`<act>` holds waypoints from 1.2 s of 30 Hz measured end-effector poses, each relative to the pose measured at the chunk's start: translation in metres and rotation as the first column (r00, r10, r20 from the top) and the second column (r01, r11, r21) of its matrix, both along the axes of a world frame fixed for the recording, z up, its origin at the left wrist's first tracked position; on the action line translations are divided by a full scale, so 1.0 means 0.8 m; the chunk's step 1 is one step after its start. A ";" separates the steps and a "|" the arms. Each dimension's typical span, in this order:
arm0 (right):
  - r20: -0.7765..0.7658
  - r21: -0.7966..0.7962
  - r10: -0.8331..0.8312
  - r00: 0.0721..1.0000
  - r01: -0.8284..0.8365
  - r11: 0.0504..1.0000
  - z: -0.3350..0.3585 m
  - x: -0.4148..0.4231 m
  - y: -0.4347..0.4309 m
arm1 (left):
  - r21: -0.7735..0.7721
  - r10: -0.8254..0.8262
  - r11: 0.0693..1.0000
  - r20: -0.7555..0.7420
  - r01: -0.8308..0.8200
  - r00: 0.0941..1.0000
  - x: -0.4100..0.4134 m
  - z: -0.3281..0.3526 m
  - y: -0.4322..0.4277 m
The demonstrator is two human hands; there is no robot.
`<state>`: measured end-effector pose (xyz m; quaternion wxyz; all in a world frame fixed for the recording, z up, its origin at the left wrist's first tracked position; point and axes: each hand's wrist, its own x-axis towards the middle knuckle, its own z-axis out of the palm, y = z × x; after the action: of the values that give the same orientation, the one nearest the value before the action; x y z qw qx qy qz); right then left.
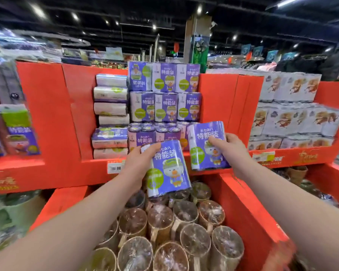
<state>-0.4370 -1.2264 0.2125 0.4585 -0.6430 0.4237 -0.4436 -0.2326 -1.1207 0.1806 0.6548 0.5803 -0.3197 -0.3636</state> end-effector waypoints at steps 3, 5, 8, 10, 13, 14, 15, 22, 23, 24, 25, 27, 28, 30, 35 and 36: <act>-0.201 -0.146 -0.122 0.972 0.093 0.985 0.028 0.021 -0.043 | -0.060 0.108 0.992 0.011 -0.107 0.994 0.014 0.013 -0.005; -0.349 -0.236 -0.155 0.924 0.073 0.969 0.041 0.033 -0.074 | -0.103 0.183 0.978 0.030 -0.179 0.983 0.019 0.025 -0.009; -0.539 -0.248 -0.111 0.835 -0.031 0.968 0.050 0.054 -0.114 | -0.127 0.259 0.960 0.048 -0.251 0.965 0.027 0.036 -0.015; -0.634 -0.234 -0.103 0.766 -0.063 0.970 0.045 0.069 -0.137 | -0.117 0.290 0.952 0.049 -0.283 0.956 0.036 0.038 -0.016; -0.676 -0.192 -0.090 0.731 -0.057 0.980 0.034 0.085 -0.161 | -0.095 0.318 0.945 0.056 -0.312 0.947 0.047 0.036 -0.017; -0.673 -0.178 -0.083 0.735 -0.052 0.983 0.031 0.088 -0.166 | -0.096 0.326 0.943 0.054 -0.320 0.944 0.051 0.036 -0.016; -0.687 -0.172 -0.081 0.722 -0.053 0.984 0.029 0.090 -0.172 | -0.102 0.337 0.938 0.051 -0.331 0.940 0.054 0.035 -0.016; -0.921 -0.376 -0.331 0.207 -0.239 0.895 0.009 0.112 -0.180 | -0.128 0.361 0.927 0.059 -0.352 0.931 0.062 0.035 -0.018; -0.910 -0.416 -0.390 0.144 -0.290 0.862 0.012 0.114 -0.181 | -0.125 0.361 0.928 0.064 -0.351 0.930 0.063 0.034 -0.018; -0.896 -0.439 -0.435 0.092 -0.342 0.831 0.016 0.114 -0.182 | -0.123 0.358 0.929 0.068 -0.348 0.931 0.064 0.034 -0.018; -0.883 -0.449 -0.466 0.052 -0.378 0.810 0.019 0.114 -0.184 | -0.122 0.355 0.931 0.071 -0.345 0.932 0.067 0.033 -0.019; -0.868 -0.461 -0.496 0.027 -0.413 0.785 0.020 0.115 -0.186 | -0.116 0.351 0.933 0.073 -0.341 0.934 0.070 0.032 -0.019; -0.858 -0.475 -0.512 0.033 -0.428 0.769 0.017 0.114 -0.186 | -0.113 0.355 0.932 0.075 -0.346 0.932 0.072 0.032 -0.019; -0.827 -0.524 -0.558 0.065 -0.447 0.725 0.011 0.113 -0.186 | -0.107 0.357 0.931 0.078 -0.348 0.931 0.074 0.032 -0.020; -0.899 -0.422 -0.425 0.104 -0.464 0.779 0.009 0.112 -0.184 | -0.110 0.355 0.931 0.067 -0.347 0.932 0.074 0.034 -0.025; -0.915 -0.399 -0.375 0.150 -0.487 0.777 0.009 0.116 -0.181 | -0.105 0.354 0.932 0.070 -0.346 0.933 0.074 0.033 -0.026</act>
<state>-0.3442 -1.3710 0.2200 -0.1578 -0.8965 0.4139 -0.0060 -0.1732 -1.1418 0.2071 0.7201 0.6132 -0.2557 -0.2003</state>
